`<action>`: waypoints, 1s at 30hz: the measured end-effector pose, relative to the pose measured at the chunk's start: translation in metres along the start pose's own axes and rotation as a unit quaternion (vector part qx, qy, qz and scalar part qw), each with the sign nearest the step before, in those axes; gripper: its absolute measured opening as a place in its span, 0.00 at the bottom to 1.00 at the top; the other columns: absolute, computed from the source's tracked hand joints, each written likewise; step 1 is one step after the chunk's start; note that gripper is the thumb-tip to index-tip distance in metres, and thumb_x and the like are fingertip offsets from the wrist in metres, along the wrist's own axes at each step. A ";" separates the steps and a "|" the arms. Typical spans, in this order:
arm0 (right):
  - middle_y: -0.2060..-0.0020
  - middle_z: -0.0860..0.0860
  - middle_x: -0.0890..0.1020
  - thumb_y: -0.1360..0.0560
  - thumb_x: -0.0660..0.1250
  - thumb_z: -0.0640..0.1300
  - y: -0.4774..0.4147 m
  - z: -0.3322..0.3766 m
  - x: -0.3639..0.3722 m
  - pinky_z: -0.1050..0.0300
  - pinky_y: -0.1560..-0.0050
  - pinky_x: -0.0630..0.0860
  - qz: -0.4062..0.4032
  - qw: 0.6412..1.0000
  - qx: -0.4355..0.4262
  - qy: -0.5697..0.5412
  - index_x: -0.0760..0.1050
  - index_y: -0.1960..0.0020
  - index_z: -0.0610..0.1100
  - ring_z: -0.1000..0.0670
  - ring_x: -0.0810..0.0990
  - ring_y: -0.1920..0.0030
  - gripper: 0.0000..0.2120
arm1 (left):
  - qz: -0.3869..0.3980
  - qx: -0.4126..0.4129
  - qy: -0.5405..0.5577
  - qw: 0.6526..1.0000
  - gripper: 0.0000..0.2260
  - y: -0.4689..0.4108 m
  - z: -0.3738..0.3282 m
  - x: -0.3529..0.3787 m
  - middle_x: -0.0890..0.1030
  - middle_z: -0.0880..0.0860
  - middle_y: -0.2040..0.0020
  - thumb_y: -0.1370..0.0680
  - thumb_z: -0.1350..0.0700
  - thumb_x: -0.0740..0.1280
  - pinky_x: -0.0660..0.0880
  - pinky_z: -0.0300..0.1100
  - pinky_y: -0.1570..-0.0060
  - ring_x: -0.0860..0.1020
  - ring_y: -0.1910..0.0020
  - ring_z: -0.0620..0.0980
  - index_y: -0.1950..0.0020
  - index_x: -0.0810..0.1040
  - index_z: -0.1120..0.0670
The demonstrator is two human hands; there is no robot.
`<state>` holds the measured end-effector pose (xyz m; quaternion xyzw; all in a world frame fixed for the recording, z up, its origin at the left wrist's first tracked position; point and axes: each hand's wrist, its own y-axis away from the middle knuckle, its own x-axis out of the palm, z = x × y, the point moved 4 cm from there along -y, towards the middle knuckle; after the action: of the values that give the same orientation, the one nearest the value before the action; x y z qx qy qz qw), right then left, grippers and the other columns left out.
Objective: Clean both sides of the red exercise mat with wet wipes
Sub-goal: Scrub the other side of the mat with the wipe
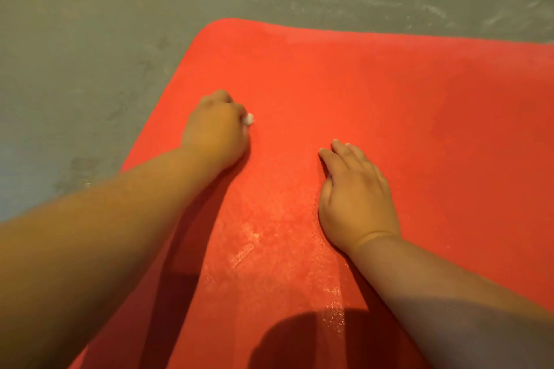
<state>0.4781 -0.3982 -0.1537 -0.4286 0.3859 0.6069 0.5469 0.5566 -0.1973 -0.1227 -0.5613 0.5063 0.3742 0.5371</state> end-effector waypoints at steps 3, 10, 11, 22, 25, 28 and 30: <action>0.25 0.52 0.61 0.28 0.46 0.47 -0.001 0.002 -0.002 0.54 0.26 0.51 -0.006 1.000 -0.006 -0.007 0.63 0.27 0.49 0.51 0.55 0.24 0.29 | 0.026 0.125 0.080 0.989 0.12 0.029 -0.049 0.000 0.80 0.55 0.55 0.26 0.51 0.63 0.72 0.44 0.51 0.78 0.54 0.57 0.56 0.84 0.56; 0.37 0.49 0.75 0.26 0.54 0.49 -0.029 -0.023 -0.020 0.50 0.34 0.65 -0.021 0.994 -0.090 0.050 0.73 0.38 0.49 0.45 0.71 0.35 0.19 | -0.017 0.056 0.010 0.998 0.09 -0.010 0.019 0.006 0.78 0.61 0.50 0.22 0.57 0.65 0.72 0.48 0.50 0.77 0.49 0.62 0.46 0.83 0.55; 0.36 0.48 0.74 0.26 0.53 0.51 -0.046 -0.036 -0.025 0.49 0.33 0.64 -0.022 0.995 -0.070 0.060 0.72 0.37 0.50 0.44 0.70 0.35 0.20 | -0.026 -0.001 0.009 1.000 0.10 -0.013 0.025 0.007 0.77 0.62 0.49 0.22 0.58 0.64 0.71 0.49 0.49 0.76 0.48 0.62 0.44 0.82 0.55; 0.24 0.44 0.57 0.24 0.53 0.57 -0.076 -0.064 -0.025 0.49 0.25 0.50 -0.028 0.997 0.039 0.068 0.59 0.26 0.52 0.46 0.54 0.24 0.27 | 0.020 0.117 0.013 0.993 0.13 -0.025 -0.025 0.011 0.80 0.59 0.52 0.22 0.50 0.62 0.72 0.49 0.50 0.77 0.49 0.61 0.47 0.82 0.56; 0.24 0.44 0.56 0.24 0.53 0.58 -0.075 -0.065 -0.025 0.49 0.25 0.50 -0.029 0.997 0.038 0.067 0.59 0.25 0.52 0.47 0.53 0.24 0.28 | -0.008 -0.063 0.005 0.998 0.11 -0.044 0.008 0.012 0.82 0.61 0.49 0.22 0.51 0.66 0.72 0.49 0.51 0.78 0.47 0.61 0.46 0.82 0.55; 0.24 0.45 0.55 0.24 0.52 0.58 -0.076 -0.064 -0.025 0.49 0.25 0.50 -0.025 0.996 0.040 0.072 0.57 0.25 0.53 0.47 0.52 0.24 0.28 | 0.021 0.018 0.049 0.998 0.10 -0.024 -0.057 0.023 0.81 0.58 0.49 0.21 0.51 0.65 0.72 0.48 0.49 0.78 0.47 0.59 0.45 0.82 0.53; 0.24 0.45 0.55 0.24 0.52 0.58 -0.075 -0.064 -0.024 0.50 0.25 0.49 -0.026 0.996 0.040 0.076 0.57 0.25 0.53 0.47 0.52 0.24 0.28 | 0.041 0.129 0.083 0.987 0.10 -0.007 -0.087 0.023 0.79 0.57 0.51 0.21 0.52 0.64 0.72 0.49 0.49 0.77 0.48 0.58 0.46 0.83 0.54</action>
<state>0.5596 -0.4581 -0.1521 -0.4613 0.4385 0.5423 0.5485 0.5572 -0.2869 -0.1305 -0.4955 0.6158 0.2793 0.5452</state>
